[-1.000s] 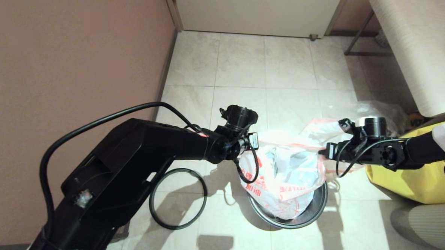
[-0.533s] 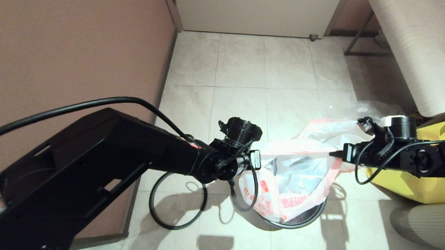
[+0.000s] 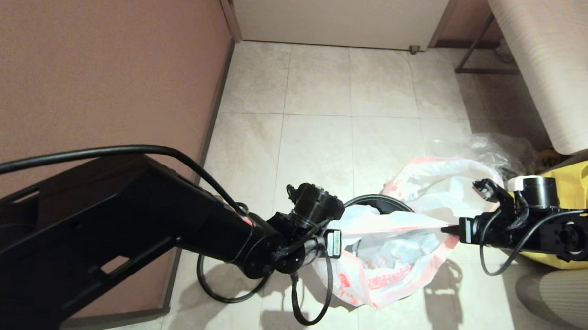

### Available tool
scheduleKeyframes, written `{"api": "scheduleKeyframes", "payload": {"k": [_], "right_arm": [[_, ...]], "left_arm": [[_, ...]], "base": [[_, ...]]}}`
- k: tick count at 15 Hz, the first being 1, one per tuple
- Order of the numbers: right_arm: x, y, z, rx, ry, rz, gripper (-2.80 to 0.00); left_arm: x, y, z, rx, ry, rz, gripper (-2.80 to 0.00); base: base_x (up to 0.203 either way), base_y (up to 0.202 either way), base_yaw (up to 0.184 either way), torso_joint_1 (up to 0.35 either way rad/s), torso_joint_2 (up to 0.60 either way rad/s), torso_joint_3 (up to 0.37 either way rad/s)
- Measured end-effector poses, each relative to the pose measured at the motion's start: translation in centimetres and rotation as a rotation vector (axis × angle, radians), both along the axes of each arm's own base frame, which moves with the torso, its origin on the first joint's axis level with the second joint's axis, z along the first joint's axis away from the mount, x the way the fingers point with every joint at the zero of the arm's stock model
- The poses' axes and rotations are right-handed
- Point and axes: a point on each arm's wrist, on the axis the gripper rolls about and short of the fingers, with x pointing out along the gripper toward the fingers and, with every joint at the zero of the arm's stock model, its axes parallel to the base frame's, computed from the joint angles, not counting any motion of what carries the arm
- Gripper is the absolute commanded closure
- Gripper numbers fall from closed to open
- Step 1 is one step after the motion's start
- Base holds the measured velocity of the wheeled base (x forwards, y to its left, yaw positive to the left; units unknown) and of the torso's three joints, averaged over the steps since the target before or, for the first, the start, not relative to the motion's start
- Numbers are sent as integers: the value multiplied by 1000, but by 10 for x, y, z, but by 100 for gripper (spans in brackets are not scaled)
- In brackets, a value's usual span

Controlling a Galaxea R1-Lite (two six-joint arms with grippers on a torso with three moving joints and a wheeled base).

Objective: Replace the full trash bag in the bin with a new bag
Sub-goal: Put the new garbage bag on the trash can

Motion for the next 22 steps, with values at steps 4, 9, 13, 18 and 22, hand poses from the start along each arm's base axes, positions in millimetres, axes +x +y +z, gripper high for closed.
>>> {"api": "scheduleKeyframes", "payload": {"k": [4, 9, 13, 18, 22], "right_arm": [[0, 3, -21, -50, 46, 3, 0], [14, 21, 15, 5, -39, -36, 0], [28, 28, 39, 6, -60, -36, 0], [68, 28, 59, 20, -57, -55, 0], [89, 29, 38, -12, 41, -83, 0]], "left_arm": [[4, 13, -28, 47, 3, 11, 0], [26, 23, 8, -19, -75, 21, 0], [40, 19, 26, -62, -91, -2, 0], [79, -2, 61, -95, -90, -20, 0], [91, -6, 38, 26, 83, -81, 0]], "base": [[0, 0, 0, 0, 0, 0], [0, 0, 0, 0, 0, 0], [0, 0, 0, 0, 0, 0], [0, 0, 0, 0, 0, 0], [0, 0, 0, 0, 0, 0]]}}
